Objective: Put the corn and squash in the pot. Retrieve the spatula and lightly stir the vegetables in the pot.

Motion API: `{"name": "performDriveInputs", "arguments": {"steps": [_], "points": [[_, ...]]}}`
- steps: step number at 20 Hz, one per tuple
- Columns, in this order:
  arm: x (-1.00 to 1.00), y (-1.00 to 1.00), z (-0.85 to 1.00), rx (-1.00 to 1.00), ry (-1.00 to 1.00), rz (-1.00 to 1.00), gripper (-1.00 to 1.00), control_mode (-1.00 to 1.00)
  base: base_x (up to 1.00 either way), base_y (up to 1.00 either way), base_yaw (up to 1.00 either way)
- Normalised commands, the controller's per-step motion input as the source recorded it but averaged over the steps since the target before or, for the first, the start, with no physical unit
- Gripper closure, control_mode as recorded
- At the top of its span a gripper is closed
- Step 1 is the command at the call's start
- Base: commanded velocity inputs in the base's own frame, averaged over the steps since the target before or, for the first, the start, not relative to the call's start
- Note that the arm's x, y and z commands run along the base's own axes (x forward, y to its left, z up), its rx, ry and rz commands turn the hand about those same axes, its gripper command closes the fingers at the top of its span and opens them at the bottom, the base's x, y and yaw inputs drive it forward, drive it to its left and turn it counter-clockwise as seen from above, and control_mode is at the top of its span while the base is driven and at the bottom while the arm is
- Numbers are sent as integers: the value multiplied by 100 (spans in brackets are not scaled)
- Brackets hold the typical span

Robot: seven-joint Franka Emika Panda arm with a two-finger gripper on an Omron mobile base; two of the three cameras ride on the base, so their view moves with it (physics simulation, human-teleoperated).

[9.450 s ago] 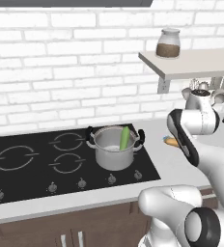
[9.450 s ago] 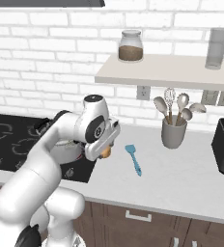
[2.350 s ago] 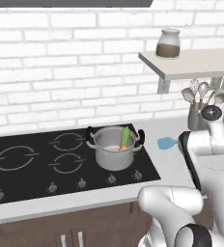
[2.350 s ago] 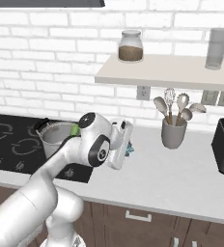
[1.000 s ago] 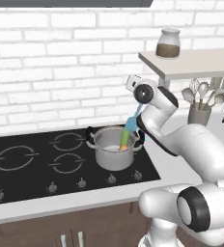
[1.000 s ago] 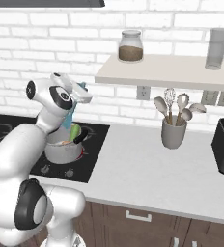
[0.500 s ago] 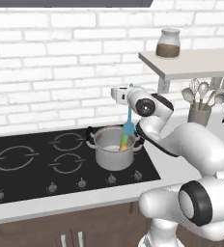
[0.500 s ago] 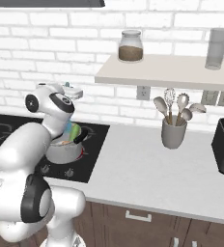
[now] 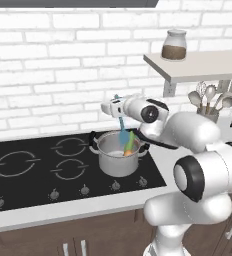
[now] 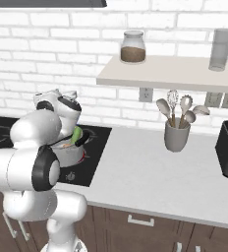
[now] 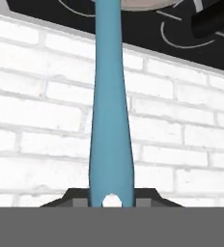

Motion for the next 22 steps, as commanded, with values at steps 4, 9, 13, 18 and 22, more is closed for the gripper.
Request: {"name": "performDriveInputs", "arguments": {"steps": [4,9,13,18,22], "points": [[5,36,-20,-9,9,43,100,-100,0,0,0],[22,34,-14,-13,3,40,100,-100,0,0,0],[8,30,-27,-9,0,38,100,-100,0,0,0],[16,14,-38,-11,0,34,100,-100,0,0,0],[5,0,-39,-14,0,29,100,-100,0,0,0]]}}
